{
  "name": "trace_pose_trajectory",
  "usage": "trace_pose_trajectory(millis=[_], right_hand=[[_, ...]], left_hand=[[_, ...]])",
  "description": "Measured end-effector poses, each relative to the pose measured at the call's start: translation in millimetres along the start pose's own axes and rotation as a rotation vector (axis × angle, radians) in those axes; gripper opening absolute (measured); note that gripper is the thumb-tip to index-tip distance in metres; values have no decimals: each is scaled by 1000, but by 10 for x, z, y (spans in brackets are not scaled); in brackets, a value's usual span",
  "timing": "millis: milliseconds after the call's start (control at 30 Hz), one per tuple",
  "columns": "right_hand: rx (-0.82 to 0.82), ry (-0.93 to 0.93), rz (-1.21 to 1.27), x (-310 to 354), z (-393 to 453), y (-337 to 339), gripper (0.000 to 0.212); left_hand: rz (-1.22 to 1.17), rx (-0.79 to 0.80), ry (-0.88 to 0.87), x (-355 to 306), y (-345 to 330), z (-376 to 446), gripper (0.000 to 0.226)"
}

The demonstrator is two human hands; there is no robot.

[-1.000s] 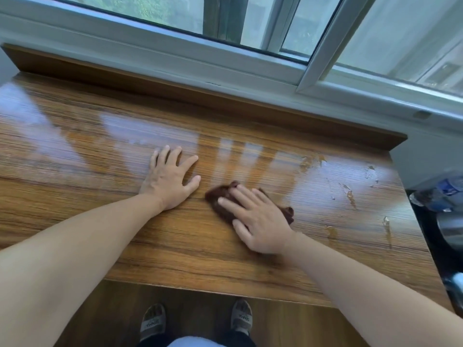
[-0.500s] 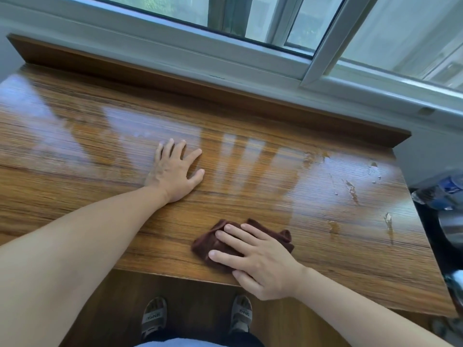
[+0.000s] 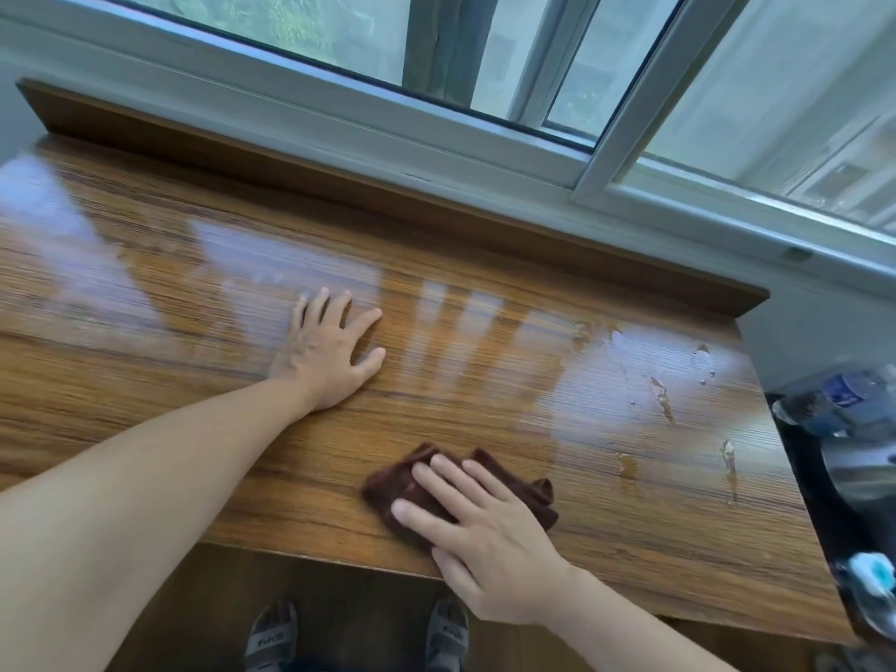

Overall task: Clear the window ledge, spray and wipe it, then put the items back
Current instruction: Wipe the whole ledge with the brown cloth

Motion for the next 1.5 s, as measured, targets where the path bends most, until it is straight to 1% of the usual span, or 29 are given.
trace_pose_trajectory(millis=[67, 100, 167, 233, 367, 400, 433, 467, 500, 600, 667, 700, 767, 833, 900, 967, 1033, 1133, 1267, 1333, 1500], right_hand=[[73, 119, -4, -84, -141, 5, 58], [88, 150, 0, -160, -152, 24, 59], [76, 139, -4, -372, -67, 77, 59], [8, 23, -42, -654, 95, 147, 59], [-174, -317, -20, -1124, 417, 340, 58], [-199, -360, -8, -1164, 459, 349, 58], [-214, -365, -5, -1163, 470, 345, 58], [-214, -329, -9, -1131, 441, 319, 58], [-193, -255, -15, -1075, 370, 288, 58], [-38, 48, -30, -928, 6, 202, 59], [40, 177, -33, -994, -151, 193, 59], [42, 199, -33, -1079, -164, 214, 59], [-22, 142, -34, -1344, -60, 279, 59], [-128, -24, -23, -1660, 141, 393, 60], [-196, -199, 22, -1890, 343, 497, 61], [-240, -293, 51, -1977, 477, 525, 62], [-267, -320, 52, -1970, 510, 494, 62], [-294, -275, 36, -1817, 341, 432, 59], [-225, -121, 48, -1418, -118, 315, 57], [-197, -88, 57, -1209, -346, 231, 57], [-191, -174, 34, -984, -561, 104, 57]], left_hand=[[-3, 2, -7, -3, -5, 8, 71], [-3, 0, -6, -10, -13, 13, 70], [2, -2, -1, -22, -19, 20, 71], [5, -2, 2, -19, -13, 13, 72], [16, -9, -2, -12, 25, -3, 75], [23, -9, -3, -23, 31, -2, 76], [30, -2, -5, -38, 32, -7, 77], [40, 8, -8, -53, 26, -13, 78], [56, 15, -13, -66, 27, -17, 78], [157, 9, -61, -148, 86, -20, 76], [234, -37, -129, -290, 131, -46, 68], [234, -66, -151, -396, 154, -83, 63], [138, -115, -144, -667, 175, -184, 59], [14, -124, -104, -997, 155, -281, 62], [-49, -63, -46, -1282, 65, -308, 68], [-54, -4, 13, -1439, -43, -278, 70], [-38, 13, 55, -1478, -96, -254, 70], [-29, 1, 67, -1470, -99, -265, 71], [-17, -27, 83, -1470, -89, -255, 72], [-20, -53, 81, -1465, -101, -256, 72], [-7, -68, 70, -1478, -91, -241, 72]])
Point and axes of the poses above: each hand's wrist, its own z-axis towards the middle knuckle, its own y-axis out of the back of the hand, x = y × z, the point moved 5 cm from there along z, towards the middle knuckle, and after that the axes turned 7 degrees about z, right-handed, at the moved point
